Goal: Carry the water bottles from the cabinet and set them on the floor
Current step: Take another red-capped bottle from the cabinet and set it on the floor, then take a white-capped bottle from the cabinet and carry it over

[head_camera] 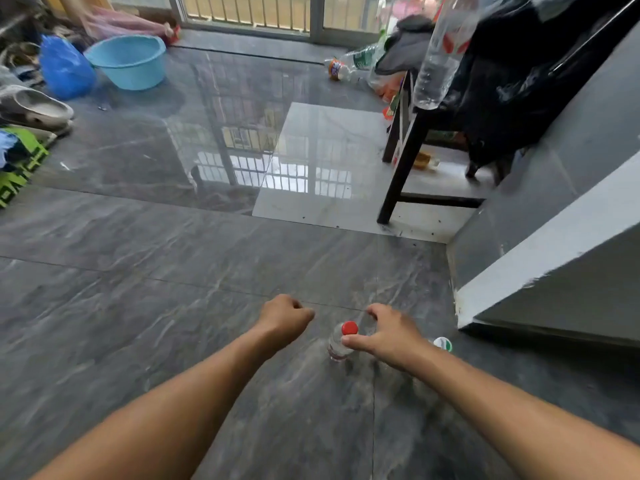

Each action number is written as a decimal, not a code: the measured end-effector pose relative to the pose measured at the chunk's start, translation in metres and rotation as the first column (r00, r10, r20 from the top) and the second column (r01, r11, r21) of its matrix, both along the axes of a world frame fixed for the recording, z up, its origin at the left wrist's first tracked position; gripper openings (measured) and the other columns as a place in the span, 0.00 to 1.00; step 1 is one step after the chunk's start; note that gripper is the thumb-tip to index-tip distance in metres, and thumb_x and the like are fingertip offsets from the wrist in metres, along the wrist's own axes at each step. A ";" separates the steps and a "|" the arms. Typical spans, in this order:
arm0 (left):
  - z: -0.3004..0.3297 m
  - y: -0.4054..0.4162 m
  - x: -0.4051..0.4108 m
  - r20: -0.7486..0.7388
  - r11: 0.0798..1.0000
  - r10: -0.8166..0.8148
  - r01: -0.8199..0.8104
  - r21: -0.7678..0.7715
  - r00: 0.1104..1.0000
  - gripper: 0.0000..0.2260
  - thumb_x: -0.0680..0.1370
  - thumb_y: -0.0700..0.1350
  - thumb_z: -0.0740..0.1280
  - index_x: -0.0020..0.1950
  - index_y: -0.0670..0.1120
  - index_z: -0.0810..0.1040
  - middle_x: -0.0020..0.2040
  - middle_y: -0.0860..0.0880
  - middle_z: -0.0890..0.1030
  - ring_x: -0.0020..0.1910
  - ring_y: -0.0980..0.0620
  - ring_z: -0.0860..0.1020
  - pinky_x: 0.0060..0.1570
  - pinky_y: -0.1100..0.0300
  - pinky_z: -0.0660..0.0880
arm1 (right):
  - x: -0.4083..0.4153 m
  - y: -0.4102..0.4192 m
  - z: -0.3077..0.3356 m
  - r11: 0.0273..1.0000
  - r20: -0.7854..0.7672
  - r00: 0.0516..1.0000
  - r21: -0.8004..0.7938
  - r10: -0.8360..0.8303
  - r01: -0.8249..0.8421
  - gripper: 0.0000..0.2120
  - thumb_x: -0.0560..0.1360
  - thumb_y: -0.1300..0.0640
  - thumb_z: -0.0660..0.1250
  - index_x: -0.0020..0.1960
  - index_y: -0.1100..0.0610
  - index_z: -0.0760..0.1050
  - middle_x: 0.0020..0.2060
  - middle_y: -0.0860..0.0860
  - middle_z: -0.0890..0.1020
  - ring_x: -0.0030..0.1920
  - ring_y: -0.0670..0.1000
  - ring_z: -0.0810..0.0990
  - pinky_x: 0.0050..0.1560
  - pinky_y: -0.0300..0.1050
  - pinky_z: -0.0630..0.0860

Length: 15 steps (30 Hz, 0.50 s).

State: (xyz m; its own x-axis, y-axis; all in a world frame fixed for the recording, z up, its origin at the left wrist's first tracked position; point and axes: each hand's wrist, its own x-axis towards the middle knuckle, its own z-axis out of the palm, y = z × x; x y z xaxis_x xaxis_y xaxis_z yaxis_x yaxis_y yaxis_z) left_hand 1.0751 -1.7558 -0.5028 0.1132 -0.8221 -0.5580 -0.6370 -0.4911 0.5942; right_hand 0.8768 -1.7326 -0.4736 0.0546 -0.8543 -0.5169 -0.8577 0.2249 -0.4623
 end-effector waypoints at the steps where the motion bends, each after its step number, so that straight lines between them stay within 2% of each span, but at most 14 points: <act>1: 0.018 0.000 0.002 0.015 1.000 -0.019 0.019 0.019 1.000 0.12 0.72 0.49 0.67 0.41 0.40 0.82 0.37 0.45 0.81 0.37 0.48 0.77 0.36 0.59 0.72 | 0.000 0.000 0.020 1.000 -0.016 1.000 0.010 0.025 -0.024 0.36 0.64 0.34 0.72 0.64 0.55 0.72 0.63 0.54 0.77 0.62 0.55 0.75 0.61 0.49 0.72; 3: 0.057 0.001 0.004 0.041 0.997 -0.057 0.055 0.048 0.998 0.12 0.72 0.50 0.67 0.41 0.40 0.81 0.40 0.44 0.82 0.37 0.48 0.78 0.36 0.59 0.72 | 0.002 0.000 0.061 0.998 -0.023 0.998 0.031 0.058 -0.058 0.32 0.65 0.35 0.72 0.59 0.55 0.75 0.59 0.54 0.79 0.58 0.55 0.77 0.59 0.51 0.74; 7: 0.146 0.005 0.005 0.142 0.985 -0.171 0.170 0.020 0.975 0.10 0.72 0.48 0.66 0.37 0.43 0.79 0.36 0.47 0.80 0.34 0.50 0.76 0.33 0.60 0.69 | 0.006 0.004 0.150 0.996 -0.036 0.995 0.023 0.089 -0.088 0.29 0.68 0.38 0.72 0.57 0.60 0.77 0.55 0.56 0.81 0.55 0.55 0.78 0.57 0.51 0.76; 10: 0.220 0.009 0.006 0.268 0.953 -0.294 0.303 0.008 0.918 0.07 0.73 0.50 0.65 0.40 0.48 0.77 0.45 0.45 0.82 0.42 0.47 0.78 0.38 0.60 0.70 | 0.008 0.006 0.224 0.990 -0.052 0.989 0.032 0.138 -0.137 0.26 0.70 0.40 0.70 0.50 0.65 0.79 0.49 0.59 0.82 0.50 0.58 0.81 0.52 0.51 0.76; 12: 0.273 0.010 0.008 0.321 0.932 -0.341 0.361 -0.006 0.884 0.07 0.74 0.52 0.65 0.42 0.49 0.75 0.48 0.45 0.82 0.44 0.47 0.77 0.41 0.58 0.71 | 0.009 0.007 0.275 0.986 -0.060 0.984 0.034 0.168 -0.166 0.24 0.72 0.41 0.69 0.44 0.64 0.78 0.43 0.59 0.82 0.47 0.58 0.82 0.47 0.49 0.76; 15: 0.352 0.011 0.010 0.383 0.913 -0.372 0.407 -0.013 0.846 0.11 0.75 0.55 0.64 0.46 0.48 0.76 0.51 0.45 0.81 0.48 0.46 0.77 0.45 0.56 0.73 | 0.010 0.005 0.352 0.981 -0.094 0.977 0.024 0.193 -0.192 0.23 0.72 0.40 0.68 0.43 0.62 0.78 0.39 0.56 0.79 0.41 0.54 0.78 0.39 0.46 0.72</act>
State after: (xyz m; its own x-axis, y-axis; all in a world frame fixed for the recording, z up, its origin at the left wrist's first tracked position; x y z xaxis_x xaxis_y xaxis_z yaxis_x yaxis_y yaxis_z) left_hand 1.0849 -1.7446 -0.1512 -0.0467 -0.8861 -0.4611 -0.9435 -0.1124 0.3117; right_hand 0.8872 -1.7272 -0.1218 0.1671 -0.8251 -0.5398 -0.9257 0.0573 -0.3740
